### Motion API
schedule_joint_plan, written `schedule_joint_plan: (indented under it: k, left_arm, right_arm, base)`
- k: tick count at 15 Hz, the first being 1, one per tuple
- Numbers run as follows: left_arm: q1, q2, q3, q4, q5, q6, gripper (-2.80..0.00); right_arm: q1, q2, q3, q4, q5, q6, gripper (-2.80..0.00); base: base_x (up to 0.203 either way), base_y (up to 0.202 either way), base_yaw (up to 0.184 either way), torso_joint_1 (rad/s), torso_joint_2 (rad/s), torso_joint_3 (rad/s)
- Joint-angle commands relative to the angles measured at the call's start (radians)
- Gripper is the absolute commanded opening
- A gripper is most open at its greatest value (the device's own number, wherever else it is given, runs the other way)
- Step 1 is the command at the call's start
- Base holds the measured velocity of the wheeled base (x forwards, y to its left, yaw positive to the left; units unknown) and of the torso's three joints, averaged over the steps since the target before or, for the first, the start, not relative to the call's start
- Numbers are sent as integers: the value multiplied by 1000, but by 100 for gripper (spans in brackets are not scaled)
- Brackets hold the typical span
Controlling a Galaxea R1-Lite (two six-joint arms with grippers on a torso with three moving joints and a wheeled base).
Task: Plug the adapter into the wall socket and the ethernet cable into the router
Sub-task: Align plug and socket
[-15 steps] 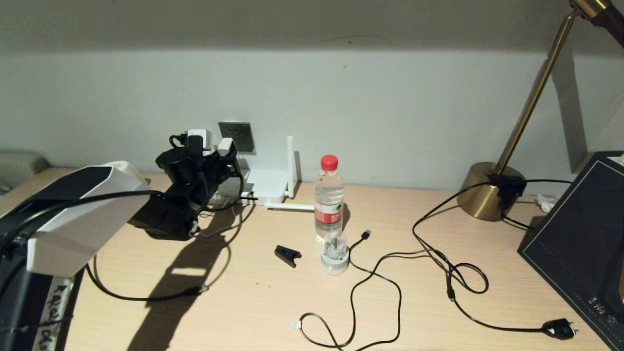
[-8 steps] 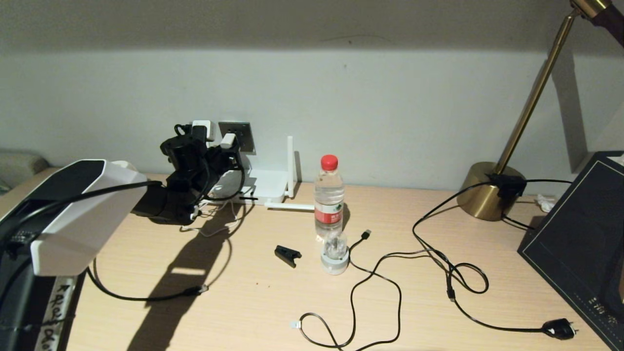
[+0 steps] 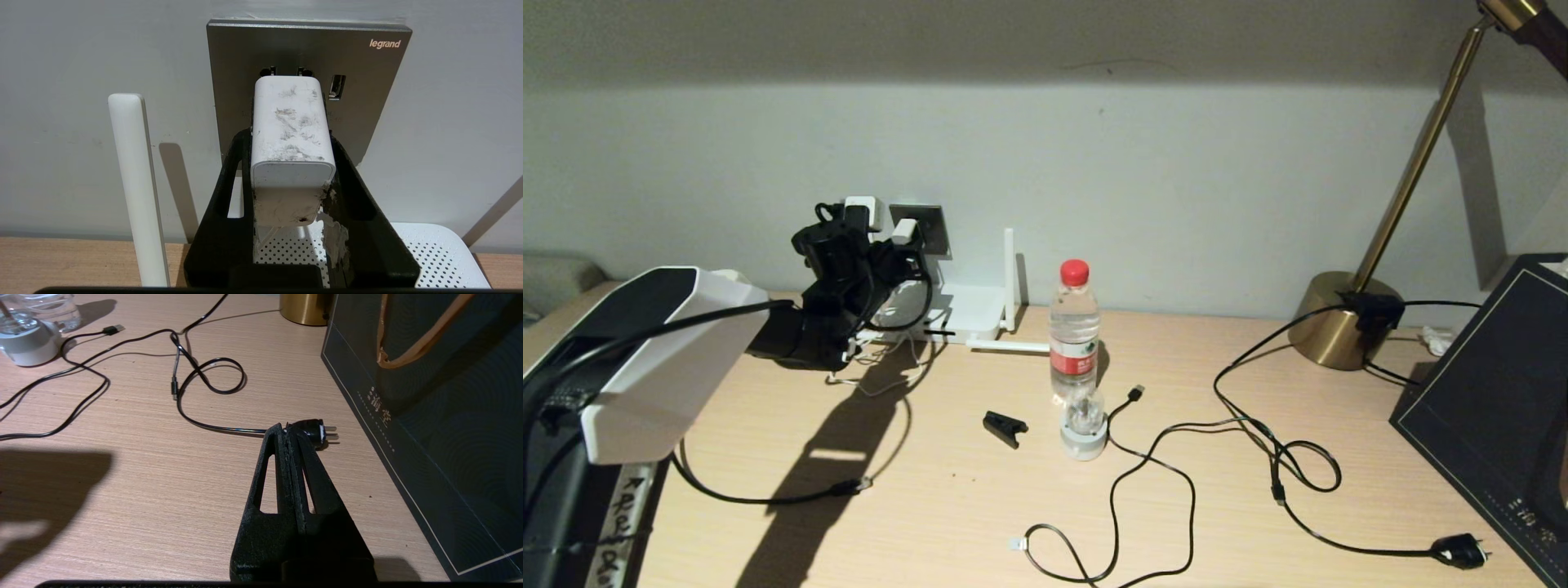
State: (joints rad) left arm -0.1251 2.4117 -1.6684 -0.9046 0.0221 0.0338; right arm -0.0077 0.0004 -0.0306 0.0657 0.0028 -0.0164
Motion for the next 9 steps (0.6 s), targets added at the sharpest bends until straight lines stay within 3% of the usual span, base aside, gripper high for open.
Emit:
schedule_joint_plan:
  k: [1,9]
  left_arm:
    - [4,6,-33,14,1,0,-280]
    - [4,6,-38,71,-1,0,-280]
  right_arm:
    - [0,0,0,0,0,0,-280]
    - [0,0,0,0,0,0,-280]
  base:
    - [0,0,0,0,0,0]
    - [0,0,0,0,0,0]
